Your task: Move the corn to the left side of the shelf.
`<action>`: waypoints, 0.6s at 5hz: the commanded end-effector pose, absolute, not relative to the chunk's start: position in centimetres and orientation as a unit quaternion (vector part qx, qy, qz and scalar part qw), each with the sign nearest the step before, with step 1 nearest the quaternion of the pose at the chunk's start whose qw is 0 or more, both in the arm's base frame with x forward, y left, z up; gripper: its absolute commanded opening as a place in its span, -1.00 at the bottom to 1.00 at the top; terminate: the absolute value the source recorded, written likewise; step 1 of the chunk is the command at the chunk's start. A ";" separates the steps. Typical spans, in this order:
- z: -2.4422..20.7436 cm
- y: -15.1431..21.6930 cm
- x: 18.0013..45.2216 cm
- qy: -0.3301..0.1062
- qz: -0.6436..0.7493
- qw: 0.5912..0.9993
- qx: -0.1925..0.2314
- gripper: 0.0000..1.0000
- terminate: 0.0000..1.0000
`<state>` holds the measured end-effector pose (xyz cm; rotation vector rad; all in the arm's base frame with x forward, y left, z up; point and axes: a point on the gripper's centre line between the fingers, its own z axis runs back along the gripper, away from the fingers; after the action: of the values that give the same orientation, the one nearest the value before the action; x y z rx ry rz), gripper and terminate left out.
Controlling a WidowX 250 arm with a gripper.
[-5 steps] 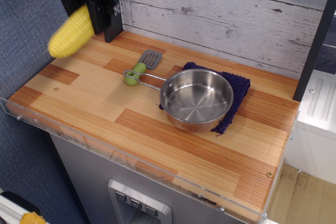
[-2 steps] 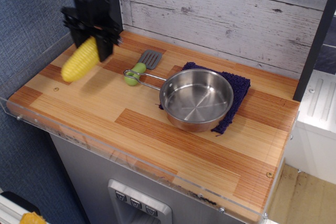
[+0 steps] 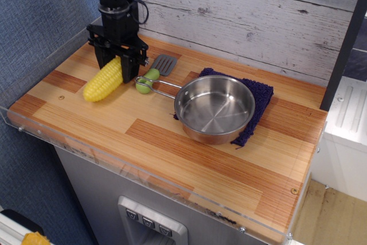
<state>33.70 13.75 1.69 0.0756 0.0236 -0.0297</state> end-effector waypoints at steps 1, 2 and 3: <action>3.8 13.3 33.0 -0.005 -0.011 0.998 0.058 1.00 -1.00; 5.3 12.5 32.8 -0.018 -0.017 0.997 0.073 1.00 -1.00; 10.1 11.6 32.2 -0.084 -0.015 0.990 0.114 1.00 -1.00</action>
<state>33.28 11.40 8.65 0.2086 -0.1210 -0.0311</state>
